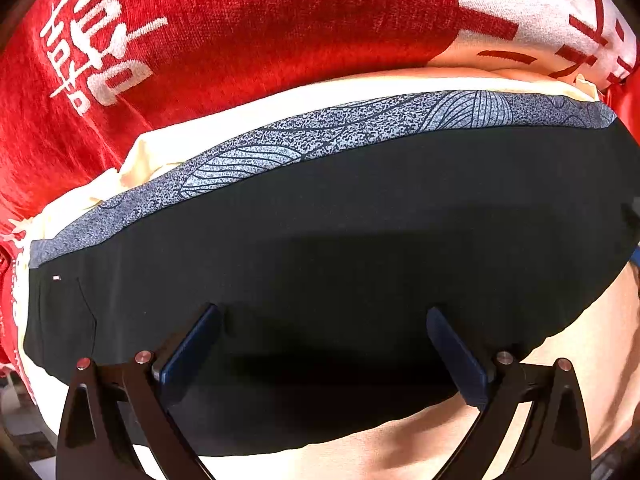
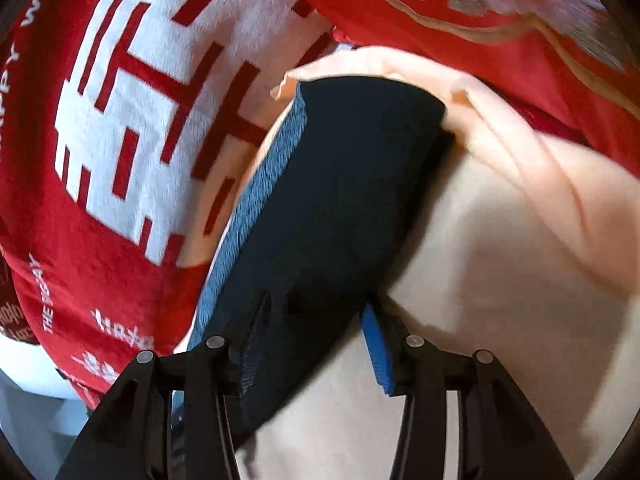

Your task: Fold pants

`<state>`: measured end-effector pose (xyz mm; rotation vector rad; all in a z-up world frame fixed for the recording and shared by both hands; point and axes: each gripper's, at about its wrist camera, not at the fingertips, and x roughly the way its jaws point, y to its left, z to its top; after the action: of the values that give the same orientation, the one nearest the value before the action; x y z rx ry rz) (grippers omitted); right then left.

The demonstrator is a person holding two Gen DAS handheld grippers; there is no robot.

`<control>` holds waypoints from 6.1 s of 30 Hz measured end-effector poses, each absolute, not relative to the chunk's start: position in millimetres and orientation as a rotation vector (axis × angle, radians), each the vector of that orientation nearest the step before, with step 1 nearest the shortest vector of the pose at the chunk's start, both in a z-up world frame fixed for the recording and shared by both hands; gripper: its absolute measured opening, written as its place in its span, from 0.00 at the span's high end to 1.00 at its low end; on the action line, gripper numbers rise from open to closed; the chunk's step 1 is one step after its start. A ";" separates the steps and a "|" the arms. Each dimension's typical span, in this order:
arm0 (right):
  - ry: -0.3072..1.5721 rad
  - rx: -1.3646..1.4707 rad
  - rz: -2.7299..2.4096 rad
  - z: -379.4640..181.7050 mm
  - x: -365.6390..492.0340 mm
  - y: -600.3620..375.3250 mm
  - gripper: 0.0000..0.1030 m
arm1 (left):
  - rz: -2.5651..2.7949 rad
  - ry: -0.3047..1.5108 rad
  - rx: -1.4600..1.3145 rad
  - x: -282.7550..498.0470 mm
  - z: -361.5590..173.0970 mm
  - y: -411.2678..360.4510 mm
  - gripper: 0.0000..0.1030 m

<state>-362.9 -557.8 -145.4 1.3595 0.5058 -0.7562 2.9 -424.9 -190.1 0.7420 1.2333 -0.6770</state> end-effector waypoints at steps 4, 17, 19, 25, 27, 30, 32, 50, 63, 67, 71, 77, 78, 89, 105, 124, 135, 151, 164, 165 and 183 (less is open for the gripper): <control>0.481 1.352 -0.773 -148.3 -352.7 -575.3 0.50 | -0.679 1.225 0.745 3.5 -191.5 -424.6 0.00; 0.625 1.207 -0.722 -97.2 -331.3 -575.0 0.85 | -0.960 1.269 0.501 -25.5 -150.8 -472.4 0.25; 0.638 1.188 -0.720 -93.9 -327.7 -573.5 0.85 | -0.995 1.343 0.472 -33.8 -173.2 -481.8 0.25; 0.707 1.095 -0.713 -84.6 -308.7 -565.0 0.86 | -1.015 1.284 0.502 -48.3 -188.2 -476.9 0.25; 0.723 1.047 -0.705 -75.4 -298.7 -559.9 0.86 | -1.032 1.296 0.489 -44.2 -189.7 -477.6 0.25; 0.757 0.961 -0.684 -60.3 -282.1 -547.8 0.86 | -0.999 1.288 0.498 -44.6 -188.7 -476.6 0.25; 0.787 0.888 -0.670 -49.9 -268.1 -536.4 0.86 | -1.010 1.289 0.502 -42.6 -186.1 -475.1 0.25; 1.131 0.317 -0.550 -66.6 -74.2 -349.4 0.83 | -0.615 1.299 0.439 137.6 -128.0 -230.7 0.12; 1.257 0.058 -0.581 -109.2 -36.7 -258.0 0.47 | -0.601 1.328 0.409 177.6 -128.7 -167.5 0.12; 1.228 0.190 -0.569 -84.4 -71.8 -272.4 0.47 | -0.746 1.332 0.376 162.0 -108.4 -193.0 0.12; 1.226 0.321 -0.593 -78.9 -103.9 -295.3 0.47 | -0.905 1.346 0.339 141.1 -97.4 -243.7 0.12; 1.222 0.449 -0.629 -83.2 -132.4 -318.5 0.47 | -0.944 1.422 0.331 137.7 -128.5 -295.9 0.30; 1.216 0.469 -0.630 -83.9 -136.6 -321.2 0.47 | -0.941 1.442 0.339 136.9 -129.4 -297.8 0.34; 1.204 0.581 -0.621 -83.5 -165.3 -350.2 0.60 | -1.006 1.451 0.399 111.8 -118.2 -292.8 0.96; 1.125 0.575 -0.612 -92.4 -115.6 -425.8 0.60 | -0.910 1.459 0.409 97.2 -144.1 -271.6 0.96; 1.162 0.465 -0.361 -105.0 -58.1 -338.7 0.48 | -0.720 1.395 0.366 115.0 -121.4 -218.2 0.31; 1.215 0.091 -0.180 -115.3 -13.5 -260.3 0.44 | -0.569 1.432 0.383 136.6 -134.4 -162.7 0.31; 1.293 0.181 -0.193 -130.1 26.6 -239.4 0.91 | -0.471 1.473 0.339 153.7 -137.2 -98.5 0.31; 1.305 0.302 -0.467 -114.6 10.7 -288.3 0.52 | -0.410 1.486 0.302 164.4 -135.2 -69.0 0.29; 1.321 0.325 -0.468 -120.3 11.8 -289.5 0.52 | -0.412 1.486 0.301 164.8 -134.9 -67.0 0.29; 1.466 0.239 -0.445 -141.7 22.8 -247.4 0.44 | -0.471 1.503 0.243 185.4 -146.7 -47.9 0.09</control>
<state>22.8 -247.4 -141.7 0.2390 1.4664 -0.4453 185.4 -47.9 -146.7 0.2427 1.5031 -0.4714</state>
